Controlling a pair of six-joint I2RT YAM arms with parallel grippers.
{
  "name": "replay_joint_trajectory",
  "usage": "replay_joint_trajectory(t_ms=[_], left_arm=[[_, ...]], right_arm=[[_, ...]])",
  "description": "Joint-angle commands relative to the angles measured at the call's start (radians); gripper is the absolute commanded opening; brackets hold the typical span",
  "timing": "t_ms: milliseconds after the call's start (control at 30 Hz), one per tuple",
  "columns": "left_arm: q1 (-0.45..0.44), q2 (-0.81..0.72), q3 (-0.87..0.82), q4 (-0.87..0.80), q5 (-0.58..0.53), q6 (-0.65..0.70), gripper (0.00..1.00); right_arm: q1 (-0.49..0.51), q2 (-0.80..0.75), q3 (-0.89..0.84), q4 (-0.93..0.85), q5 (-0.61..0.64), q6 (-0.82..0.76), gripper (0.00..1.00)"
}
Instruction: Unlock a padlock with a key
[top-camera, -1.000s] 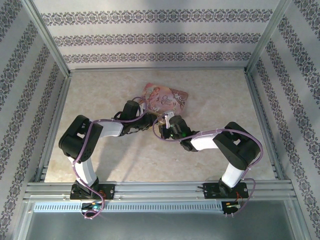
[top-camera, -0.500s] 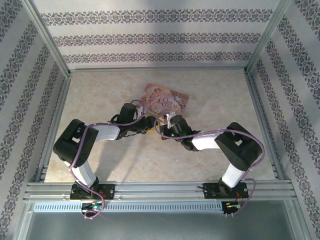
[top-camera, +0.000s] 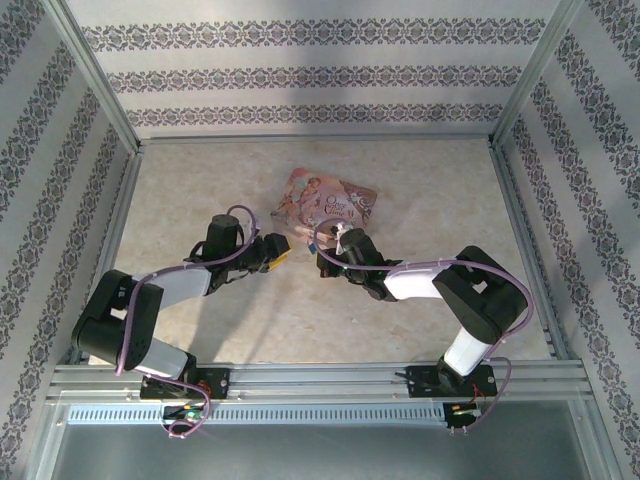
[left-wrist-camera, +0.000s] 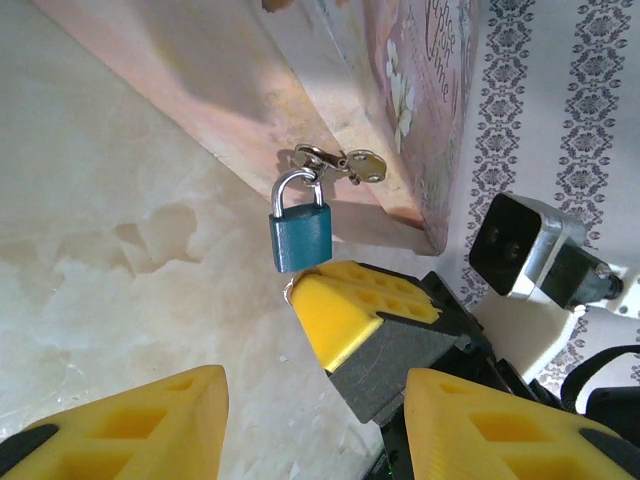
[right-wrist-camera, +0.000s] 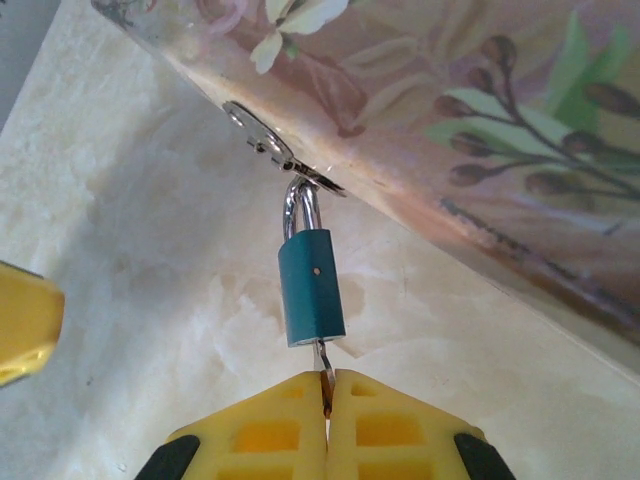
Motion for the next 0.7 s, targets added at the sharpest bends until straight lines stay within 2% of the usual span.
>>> replay_joint_trajectory(t_ms=[0,667], left_arm=[[0.005,-0.016,-0.023,0.074,0.015,-0.042,0.49],[-0.005,0.188,-0.029,0.412,0.050,-0.232,0.48]], right_arm=[[0.014,-0.043,0.022,0.032,-0.028,0.088,0.00],[0.016,-0.057,0.041,0.044,-0.063,0.187,0.00]])
